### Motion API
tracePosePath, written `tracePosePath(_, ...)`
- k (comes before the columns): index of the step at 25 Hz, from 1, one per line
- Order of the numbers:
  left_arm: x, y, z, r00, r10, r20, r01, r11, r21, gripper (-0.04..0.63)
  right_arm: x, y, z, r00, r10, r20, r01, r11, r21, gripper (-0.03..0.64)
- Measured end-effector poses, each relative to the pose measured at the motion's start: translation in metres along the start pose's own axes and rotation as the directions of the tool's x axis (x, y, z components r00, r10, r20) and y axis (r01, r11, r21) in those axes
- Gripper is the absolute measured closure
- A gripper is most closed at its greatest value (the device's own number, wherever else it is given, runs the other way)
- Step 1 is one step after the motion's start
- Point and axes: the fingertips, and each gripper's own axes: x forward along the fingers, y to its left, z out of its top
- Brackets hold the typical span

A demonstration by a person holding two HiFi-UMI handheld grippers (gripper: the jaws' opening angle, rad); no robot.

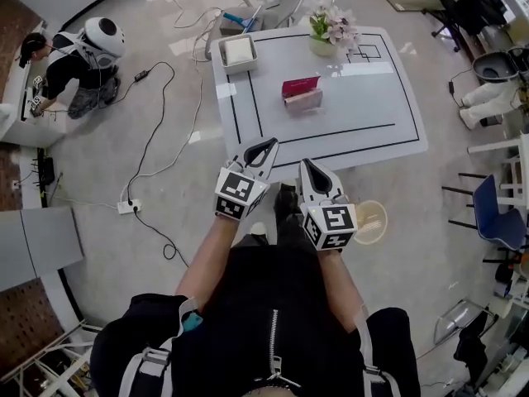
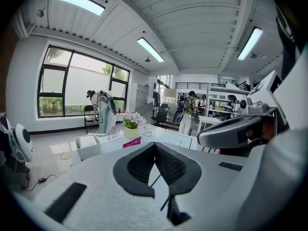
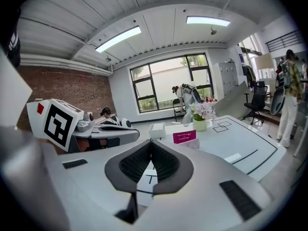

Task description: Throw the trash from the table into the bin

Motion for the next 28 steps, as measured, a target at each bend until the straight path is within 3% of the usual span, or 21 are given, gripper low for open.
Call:
tracePosePath(13,0.084,0.099,0.027,0.984,0.172,-0.039,-0.174,0.982,-0.072,0.589,0.133,-0.056,0.061,0.974,0.208,-0.093,-0.216,0.973,-0.079,0.607)
tracePosePath(22,0.115,0.12,0.017,0.971,0.22,-0.091,-0.229,0.968,-0.106,0.589,0.18,-0.085,0.052,0.944,0.28,-0.174,-0.298,0.951,-0.085,0.607)
tracePosePath(28,0.112,0.132,0.012,0.97,0.217,-0.114,-0.229,0.967,-0.114,0.589,0.198,-0.086,0.045,0.937,0.282,-0.207,-0.303,0.95,-0.079,0.607)
